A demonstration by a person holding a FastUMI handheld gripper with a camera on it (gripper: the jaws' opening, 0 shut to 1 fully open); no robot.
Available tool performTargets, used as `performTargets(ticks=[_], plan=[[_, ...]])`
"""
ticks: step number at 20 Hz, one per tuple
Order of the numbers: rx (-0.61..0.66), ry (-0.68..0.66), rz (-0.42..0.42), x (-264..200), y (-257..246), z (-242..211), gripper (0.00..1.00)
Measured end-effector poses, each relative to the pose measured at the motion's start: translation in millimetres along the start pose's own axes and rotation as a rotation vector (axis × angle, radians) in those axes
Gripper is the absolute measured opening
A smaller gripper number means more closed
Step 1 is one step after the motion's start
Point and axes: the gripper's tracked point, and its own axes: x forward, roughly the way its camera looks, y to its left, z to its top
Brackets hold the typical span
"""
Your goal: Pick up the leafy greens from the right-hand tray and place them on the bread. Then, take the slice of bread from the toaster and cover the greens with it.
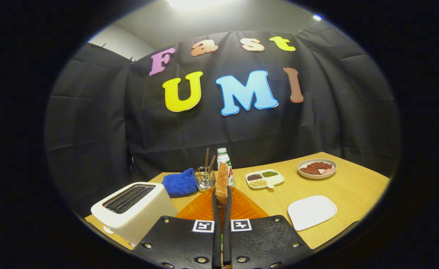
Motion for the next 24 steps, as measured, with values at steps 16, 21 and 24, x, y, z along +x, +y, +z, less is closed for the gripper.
performTargets(ticks=[16,21,24], plan=[[0.035,0.129,0.082,26.7,29.6,-62.3,0.02],[0.08,0.153,0.09,34.6,24.9,-68.3,0.02],[0.044,0.143,0.088,37.2,20.6,-70.9,0.02]])
